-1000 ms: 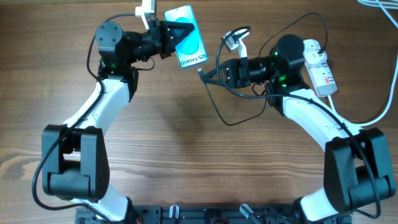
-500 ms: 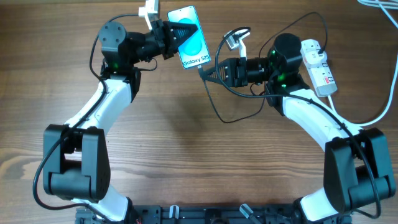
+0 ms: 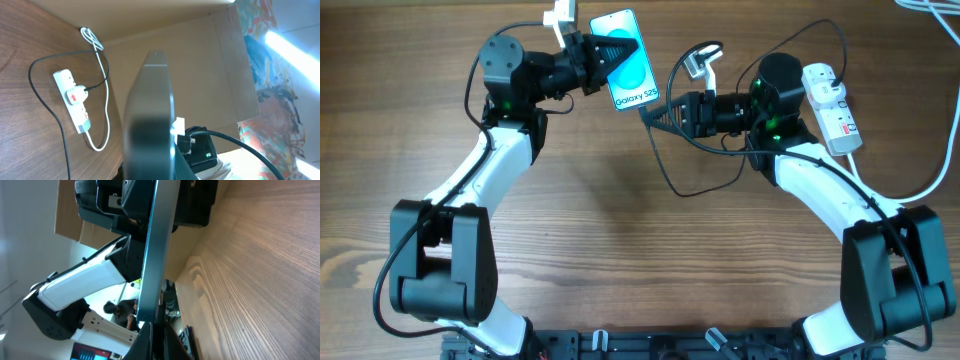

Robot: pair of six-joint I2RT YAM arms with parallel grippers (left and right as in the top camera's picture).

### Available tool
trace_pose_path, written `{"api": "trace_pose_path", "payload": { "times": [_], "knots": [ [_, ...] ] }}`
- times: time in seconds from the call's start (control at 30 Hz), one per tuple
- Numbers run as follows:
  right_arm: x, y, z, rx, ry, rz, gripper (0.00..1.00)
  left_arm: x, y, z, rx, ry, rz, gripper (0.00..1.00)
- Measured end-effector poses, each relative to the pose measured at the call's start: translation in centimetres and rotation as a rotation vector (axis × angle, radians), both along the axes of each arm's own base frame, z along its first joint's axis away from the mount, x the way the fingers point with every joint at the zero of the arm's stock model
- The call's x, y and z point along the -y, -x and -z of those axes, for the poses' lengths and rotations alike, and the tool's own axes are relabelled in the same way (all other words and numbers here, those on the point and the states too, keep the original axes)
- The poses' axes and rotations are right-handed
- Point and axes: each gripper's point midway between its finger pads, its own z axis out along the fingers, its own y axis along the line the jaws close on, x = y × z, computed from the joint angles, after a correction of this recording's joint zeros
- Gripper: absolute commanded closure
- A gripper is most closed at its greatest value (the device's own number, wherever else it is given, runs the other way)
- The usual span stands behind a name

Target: Plug charger to phone and switch on socket

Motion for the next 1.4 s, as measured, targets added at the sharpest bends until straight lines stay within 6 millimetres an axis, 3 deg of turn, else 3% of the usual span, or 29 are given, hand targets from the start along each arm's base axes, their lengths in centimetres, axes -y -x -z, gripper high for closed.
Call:
{"api": "trace_pose_path", "payload": {
  "times": [0.23,1.4],
  "knots": [
    [0.10,1.15,-0.08,-0.001,-0.005,-0.067,0.96,-0.16,-0.42,-0.05,0.007,0.001,-0.027,0.95],
    [0.02,0.37,-0.02,-0.024,0.000,-0.021,0.96,-0.02,-0.05,-0.01,0.046,-0.017,-0.006,0.96]
  ]
}}
